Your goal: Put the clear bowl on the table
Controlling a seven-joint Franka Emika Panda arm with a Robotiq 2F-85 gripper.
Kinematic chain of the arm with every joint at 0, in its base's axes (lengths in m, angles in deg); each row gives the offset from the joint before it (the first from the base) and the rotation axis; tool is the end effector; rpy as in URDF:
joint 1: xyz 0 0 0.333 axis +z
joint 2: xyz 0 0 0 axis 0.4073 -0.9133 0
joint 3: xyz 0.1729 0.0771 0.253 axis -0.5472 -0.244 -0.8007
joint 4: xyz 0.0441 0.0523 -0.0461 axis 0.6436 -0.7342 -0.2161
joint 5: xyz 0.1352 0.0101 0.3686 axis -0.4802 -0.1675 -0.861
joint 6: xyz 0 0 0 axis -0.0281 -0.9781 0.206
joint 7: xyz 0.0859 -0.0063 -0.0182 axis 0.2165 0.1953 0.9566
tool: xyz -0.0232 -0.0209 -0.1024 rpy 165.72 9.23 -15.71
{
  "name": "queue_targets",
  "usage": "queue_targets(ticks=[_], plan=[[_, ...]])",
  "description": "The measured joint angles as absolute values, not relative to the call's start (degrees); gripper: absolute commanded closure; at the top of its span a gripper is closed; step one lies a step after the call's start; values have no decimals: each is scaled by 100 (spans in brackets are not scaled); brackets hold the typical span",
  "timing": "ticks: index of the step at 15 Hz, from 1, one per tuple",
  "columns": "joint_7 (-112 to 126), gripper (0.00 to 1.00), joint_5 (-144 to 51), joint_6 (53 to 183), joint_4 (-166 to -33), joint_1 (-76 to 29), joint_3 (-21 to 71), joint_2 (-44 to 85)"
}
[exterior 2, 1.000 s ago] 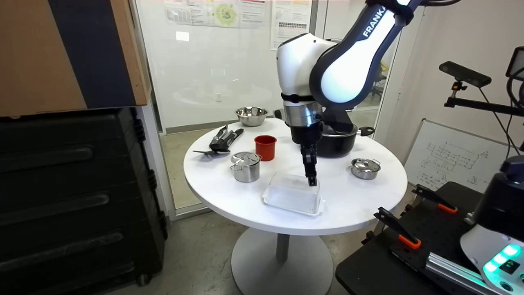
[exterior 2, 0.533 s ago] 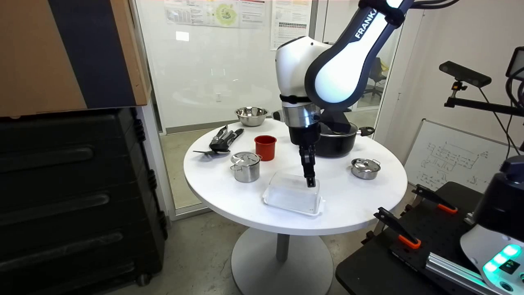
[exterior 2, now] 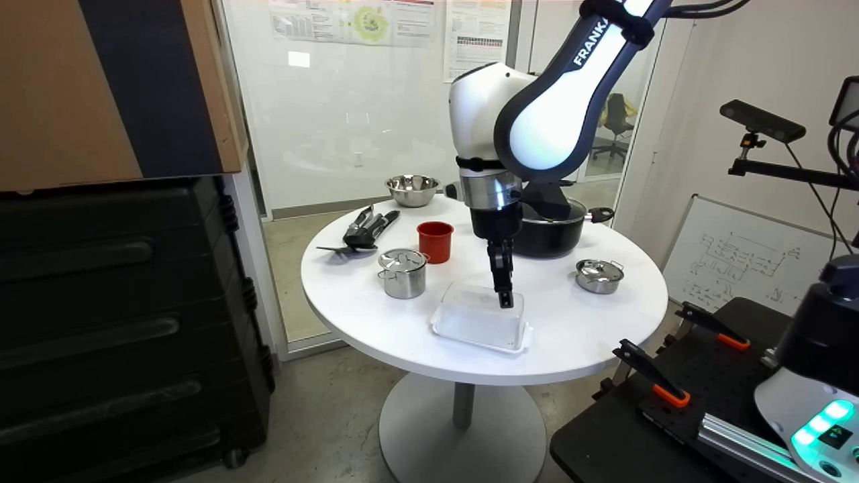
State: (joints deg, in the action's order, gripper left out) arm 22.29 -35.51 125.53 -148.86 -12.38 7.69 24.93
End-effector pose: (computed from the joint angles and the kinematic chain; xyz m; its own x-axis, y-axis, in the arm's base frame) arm 0.4076 0.1967 0.1958 0.6644 0.7161 -0.2139 0.7356 -0.6771 0.0180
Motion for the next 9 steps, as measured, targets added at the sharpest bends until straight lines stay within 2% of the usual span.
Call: queue_targets(ticks=[9], plan=[[2228,0,-3940,12890,-14700,-1238,767,2187]])
